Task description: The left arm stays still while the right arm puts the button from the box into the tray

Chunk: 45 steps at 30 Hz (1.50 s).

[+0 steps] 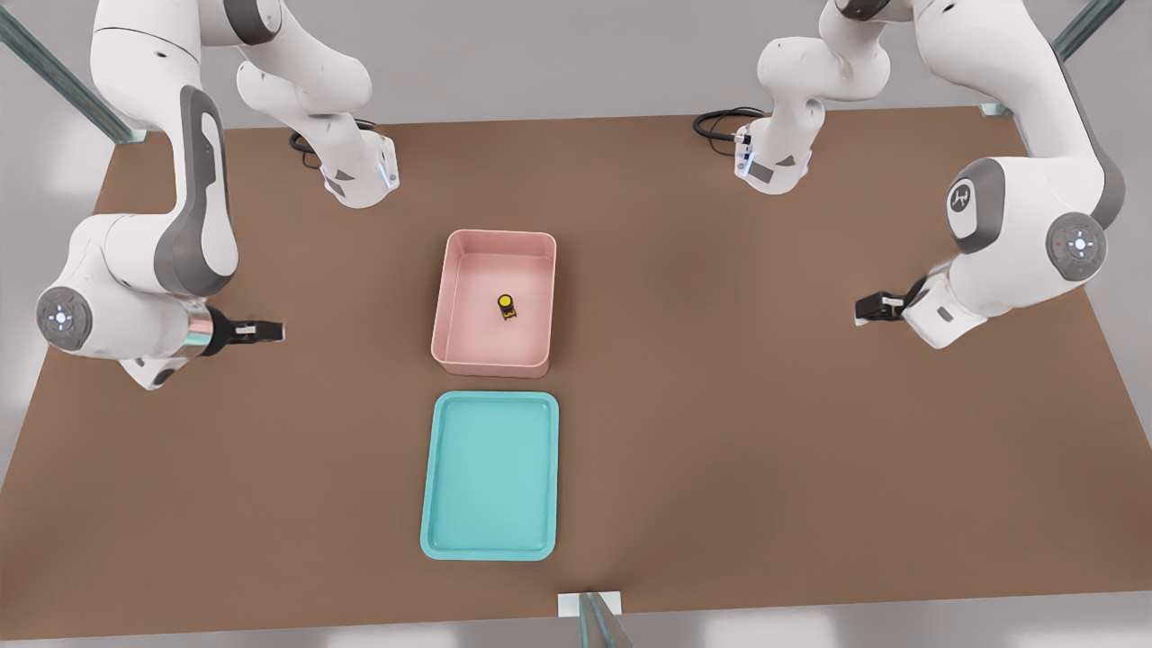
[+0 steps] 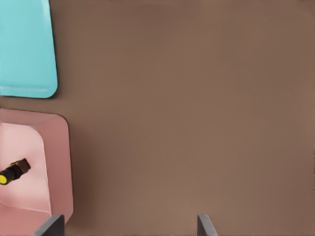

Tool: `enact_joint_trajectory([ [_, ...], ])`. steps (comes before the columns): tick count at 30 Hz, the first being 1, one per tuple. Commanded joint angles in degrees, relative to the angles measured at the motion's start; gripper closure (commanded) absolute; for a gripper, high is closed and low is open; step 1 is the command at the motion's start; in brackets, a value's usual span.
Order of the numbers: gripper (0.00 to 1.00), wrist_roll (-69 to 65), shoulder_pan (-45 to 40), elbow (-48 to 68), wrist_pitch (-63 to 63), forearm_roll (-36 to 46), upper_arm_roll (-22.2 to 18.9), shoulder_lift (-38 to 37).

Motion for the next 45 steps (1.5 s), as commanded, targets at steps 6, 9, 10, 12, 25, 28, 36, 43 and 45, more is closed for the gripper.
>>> enact_joint_trajectory([
  [6, 0.00, 34.2, 22.0, 2.3, 14.7, 0.8, -0.1, 3.7],
  [9, 0.00, 35.9, 22.5, 0.2, 17.4, 1.9, 0.0, 3.7],
  [10, 0.00, 36.1, 22.6, -1.4, 19.2, 1.9, 0.0, 3.4],
  [12, 0.00, 36.1, 22.2, -2.0, 19.7, 2.5, -0.2, 2.8],
  [25, 0.00, 60.4, 38.1, -30.5, 43.0, 3.1, 7.0, -7.4],
  [28, 0.00, 61.0, 38.1, -34.4, 50.3, 3.1, 7.8, -6.1],
  [36, 0.00, 61.4, 38.1, -34.0, 54.9, 2.9, 7.8, 1.1],
  [43, 0.00, 61.9, 38.4, -29.7, 52.0, 2.2, 7.8, 7.9],
  [45, 0.00, 61.9, 38.4, -28.6, 50.5, 1.5, 7.8, 9.4],
])
